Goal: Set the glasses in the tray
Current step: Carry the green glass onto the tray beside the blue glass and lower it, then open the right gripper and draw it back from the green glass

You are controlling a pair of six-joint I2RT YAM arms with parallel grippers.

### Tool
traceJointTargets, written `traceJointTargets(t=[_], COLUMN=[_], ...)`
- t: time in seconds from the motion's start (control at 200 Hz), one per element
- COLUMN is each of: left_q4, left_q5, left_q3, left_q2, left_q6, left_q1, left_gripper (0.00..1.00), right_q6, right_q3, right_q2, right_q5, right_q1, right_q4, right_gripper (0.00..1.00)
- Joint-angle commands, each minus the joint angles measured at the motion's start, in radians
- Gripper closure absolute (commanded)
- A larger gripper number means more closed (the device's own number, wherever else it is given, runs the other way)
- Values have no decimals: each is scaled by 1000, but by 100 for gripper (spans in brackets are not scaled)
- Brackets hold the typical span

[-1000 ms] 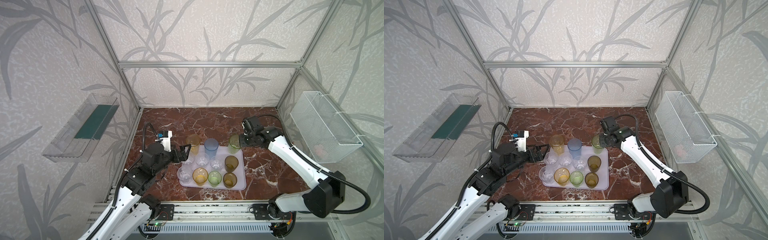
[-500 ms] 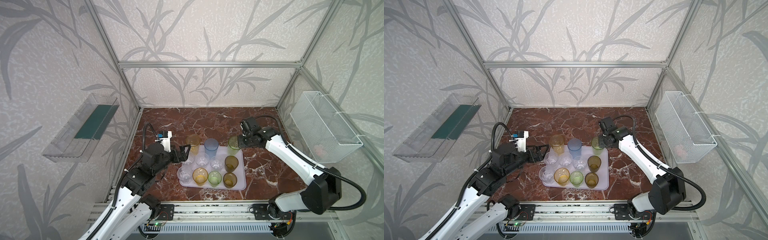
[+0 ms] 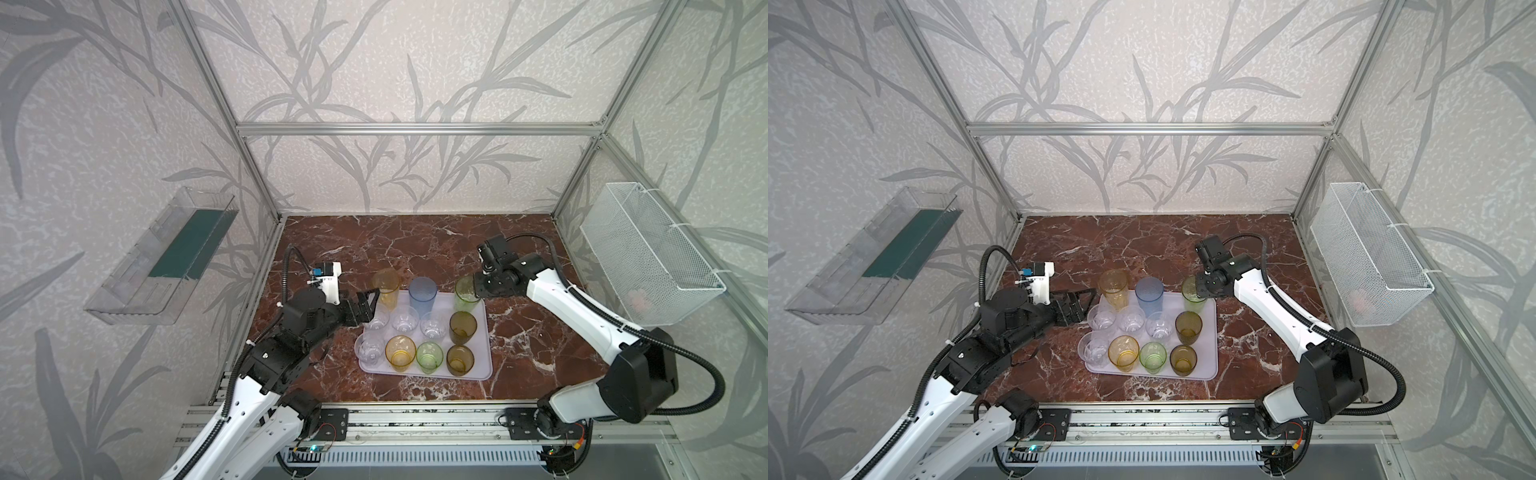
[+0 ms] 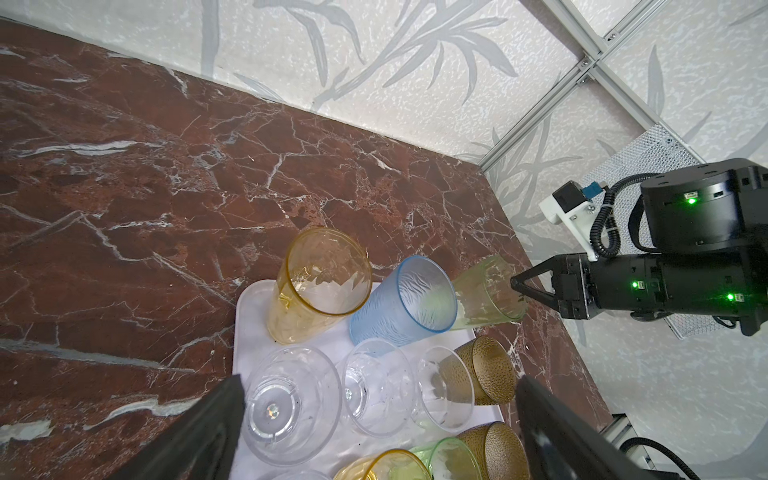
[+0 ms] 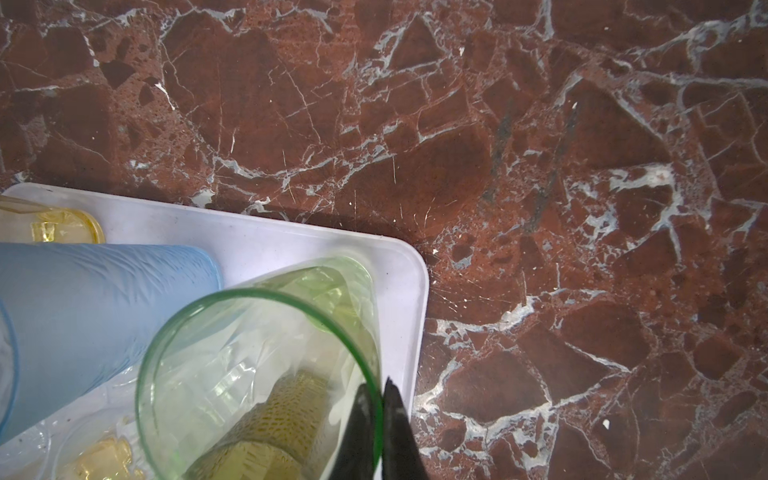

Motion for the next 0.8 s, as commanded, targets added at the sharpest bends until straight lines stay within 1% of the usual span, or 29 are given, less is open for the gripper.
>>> traceJointTargets(t=[0.0,0.18,0.235,0.325,0.485,0.635,0.65,0.69,0.75,0.795], left_q4=[-10,-12,-11,-13,-17,-20,-20,-19,-20,-18], left_q5=[-14,-18,-20,-22,-23,-35,-35,-35,-35,-36], left_q3=[-14,-14,-14,-16,-16,-19,-19,-18,-19,-18], left_q2=[-10,-13,-13,-16,-19,-27,-27,-27,-25,-24], left_q6=[-1,-1,0,0,-1,-3,-3,-2,-2,-2], left_q1=[-2,-2,-3,-2,-2,-2,-2,-3,-2,-2], left_gripper=[1,1,1,1,0,1,1,1,1,1], right_q6=[14,13,14,16,15,15,15,15,13,13], right_q3=[0,-5,-5,-6,-5,-8,-8,-8,-7,-8], right_q2=[9,27,32,39,47,44,45,44,41,36], right_q5=[-8,-10,-12,-17,-22,-25,-24,-25,-24,-21], right_q1=[3,3,3,2,3,2,2,3,3,3], right_q4=[21,21,21,22,22,23,23,24,23,23], right_gripper=[100,100,97,97,88,87,86,80,77,72])
